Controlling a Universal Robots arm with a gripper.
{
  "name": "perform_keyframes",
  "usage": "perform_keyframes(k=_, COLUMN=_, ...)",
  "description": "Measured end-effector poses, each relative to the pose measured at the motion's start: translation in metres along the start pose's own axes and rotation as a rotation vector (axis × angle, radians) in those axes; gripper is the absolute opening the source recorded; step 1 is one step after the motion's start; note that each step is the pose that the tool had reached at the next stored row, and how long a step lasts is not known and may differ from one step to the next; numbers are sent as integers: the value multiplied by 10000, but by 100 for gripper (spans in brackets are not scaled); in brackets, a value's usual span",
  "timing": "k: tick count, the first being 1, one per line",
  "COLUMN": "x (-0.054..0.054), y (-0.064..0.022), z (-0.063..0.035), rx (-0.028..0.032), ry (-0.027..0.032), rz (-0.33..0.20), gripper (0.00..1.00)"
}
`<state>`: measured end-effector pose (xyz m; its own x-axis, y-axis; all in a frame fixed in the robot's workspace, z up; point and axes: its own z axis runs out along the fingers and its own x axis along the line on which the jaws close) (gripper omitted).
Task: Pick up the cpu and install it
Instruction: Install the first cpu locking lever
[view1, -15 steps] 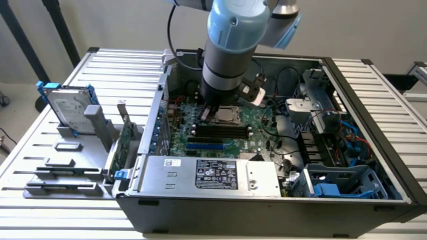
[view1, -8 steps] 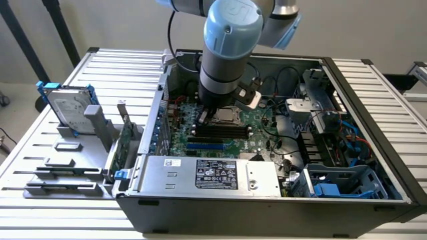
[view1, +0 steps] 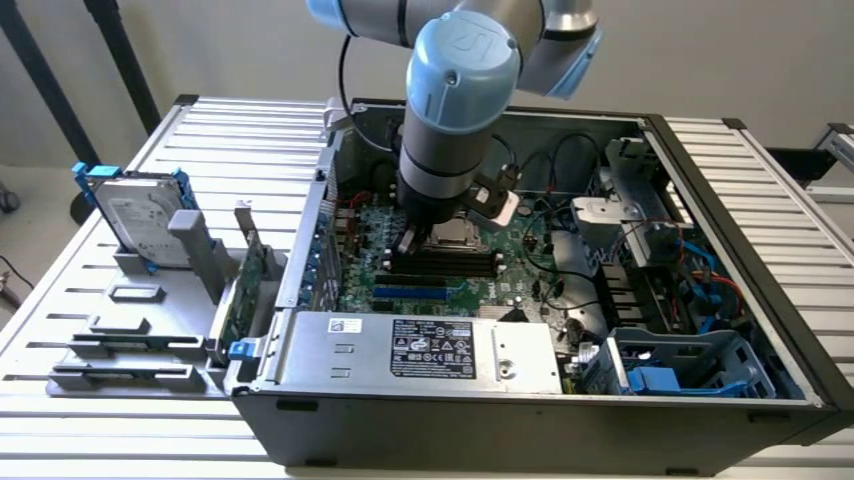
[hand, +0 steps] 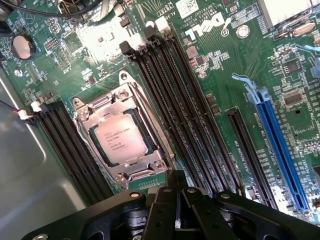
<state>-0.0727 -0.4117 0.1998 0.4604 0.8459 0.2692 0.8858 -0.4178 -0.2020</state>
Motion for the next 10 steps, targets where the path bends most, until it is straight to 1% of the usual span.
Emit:
perform_keyframes(k=4, x=17, y=-7, z=33, rx=0, ry=-1, rz=0, gripper=11)
perform_keyframes(k=10, x=31, y=-14, z=52, rx=-3, ry=-7, rz=1, gripper=11)
